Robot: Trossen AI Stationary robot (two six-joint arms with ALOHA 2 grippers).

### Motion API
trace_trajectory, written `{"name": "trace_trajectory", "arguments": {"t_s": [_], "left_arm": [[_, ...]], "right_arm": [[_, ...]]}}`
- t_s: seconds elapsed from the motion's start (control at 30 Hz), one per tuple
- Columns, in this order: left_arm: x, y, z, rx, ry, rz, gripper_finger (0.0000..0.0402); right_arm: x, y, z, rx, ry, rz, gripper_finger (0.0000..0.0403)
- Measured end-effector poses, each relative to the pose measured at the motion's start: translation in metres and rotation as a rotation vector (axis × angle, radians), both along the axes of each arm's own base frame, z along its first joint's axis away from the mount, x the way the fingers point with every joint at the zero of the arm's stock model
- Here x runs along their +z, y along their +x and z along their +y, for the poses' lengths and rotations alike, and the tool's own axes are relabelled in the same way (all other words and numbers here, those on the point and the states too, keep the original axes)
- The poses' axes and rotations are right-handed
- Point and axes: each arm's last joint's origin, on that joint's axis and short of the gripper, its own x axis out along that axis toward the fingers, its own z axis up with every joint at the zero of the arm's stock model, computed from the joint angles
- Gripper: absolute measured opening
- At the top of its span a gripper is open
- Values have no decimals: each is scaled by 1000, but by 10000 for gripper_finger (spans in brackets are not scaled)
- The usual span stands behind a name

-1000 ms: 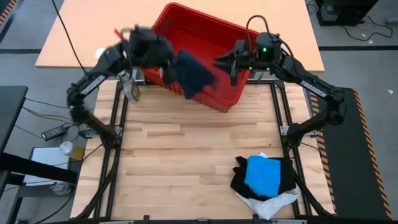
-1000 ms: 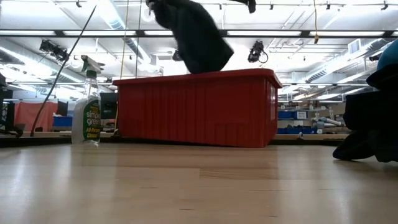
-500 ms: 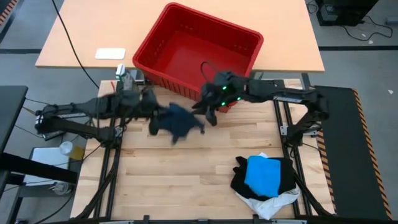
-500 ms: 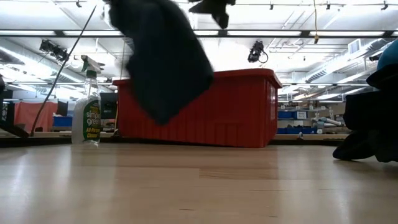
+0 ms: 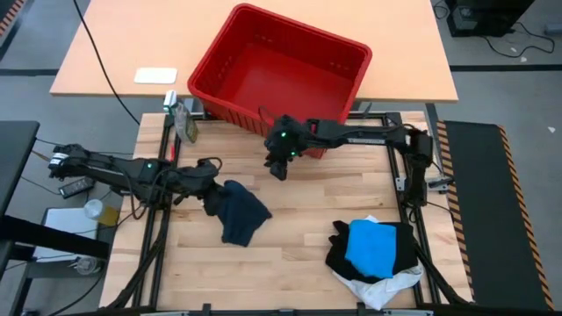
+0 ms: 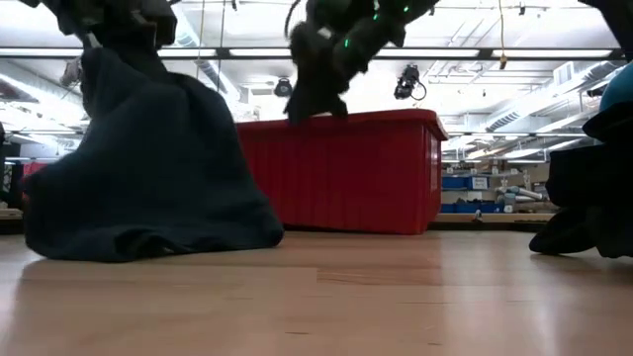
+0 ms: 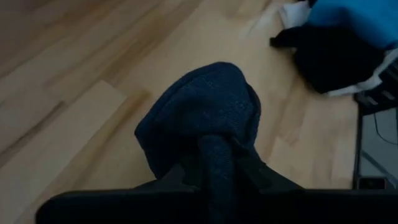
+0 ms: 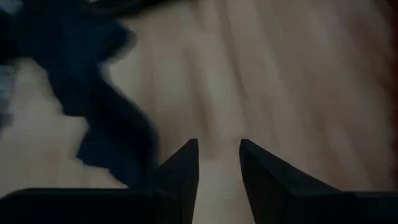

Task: Fold laundry
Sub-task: Fold the dark blue shorts

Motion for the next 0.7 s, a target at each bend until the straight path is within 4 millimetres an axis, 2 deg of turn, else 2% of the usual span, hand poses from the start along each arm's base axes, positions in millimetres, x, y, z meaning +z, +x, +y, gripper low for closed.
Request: {"name": "trace_trajectory", "arguments": {"t_s": [0.17, 0.27, 0.37, 0.57, 0.7], "left_arm": [[-1, 1, 1, 42, -26, -14, 37], [0, 2, 1, 58, -20, -37, 37], [1, 2, 2, 88, 1, -49, 37], [2, 3, 6, 125, 17, -58, 37], [3, 4, 10, 148, 23, -70, 37]], "right_arm": [[-36, -1, -23, -119, -144, 204, 124], [-34, -8, -39, -165, -239, 234, 121], [-32, -14, -60, -201, -262, 221, 118], [-30, -35, -112, -294, -319, 228, 110], [-26, -49, -137, -334, -260, 183, 105]]}}
